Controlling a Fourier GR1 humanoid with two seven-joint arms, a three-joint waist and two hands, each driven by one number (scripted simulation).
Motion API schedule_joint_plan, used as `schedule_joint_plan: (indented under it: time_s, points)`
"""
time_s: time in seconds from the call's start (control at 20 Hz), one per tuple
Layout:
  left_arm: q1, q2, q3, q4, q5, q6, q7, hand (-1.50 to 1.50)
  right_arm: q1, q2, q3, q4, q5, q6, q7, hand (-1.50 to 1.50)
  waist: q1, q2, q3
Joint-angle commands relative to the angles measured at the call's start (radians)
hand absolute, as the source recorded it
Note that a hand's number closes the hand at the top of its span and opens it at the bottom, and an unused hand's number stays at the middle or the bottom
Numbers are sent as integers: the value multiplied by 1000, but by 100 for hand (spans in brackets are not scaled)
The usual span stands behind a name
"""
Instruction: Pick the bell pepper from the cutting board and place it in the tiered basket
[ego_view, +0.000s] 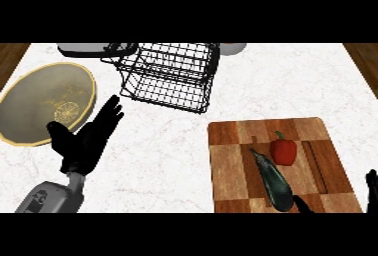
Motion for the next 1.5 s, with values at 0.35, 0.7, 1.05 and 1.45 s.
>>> schedule_joint_plan:
  time_s: [0.35,0.7,1.05,1.45]
  points:
    - [-56,-17,-25,-6,-33,9,29,0,247,103,-6,-117,483,19,454,-150,47,29,-6]
    - [-40,-21,-36,4,-31,-26,10,0,172,231,66,-207,801,227,776,-150,76,25,-3]
    - [-69,-38,-22,43,-25,-27,22,0,10,233,118,-238,1077,515,1184,-150,67,21,-1]
    - [-43,-47,-2,23,-30,-33,33,0,-407,234,279,-33,1148,741,1622,-150,55,3,7]
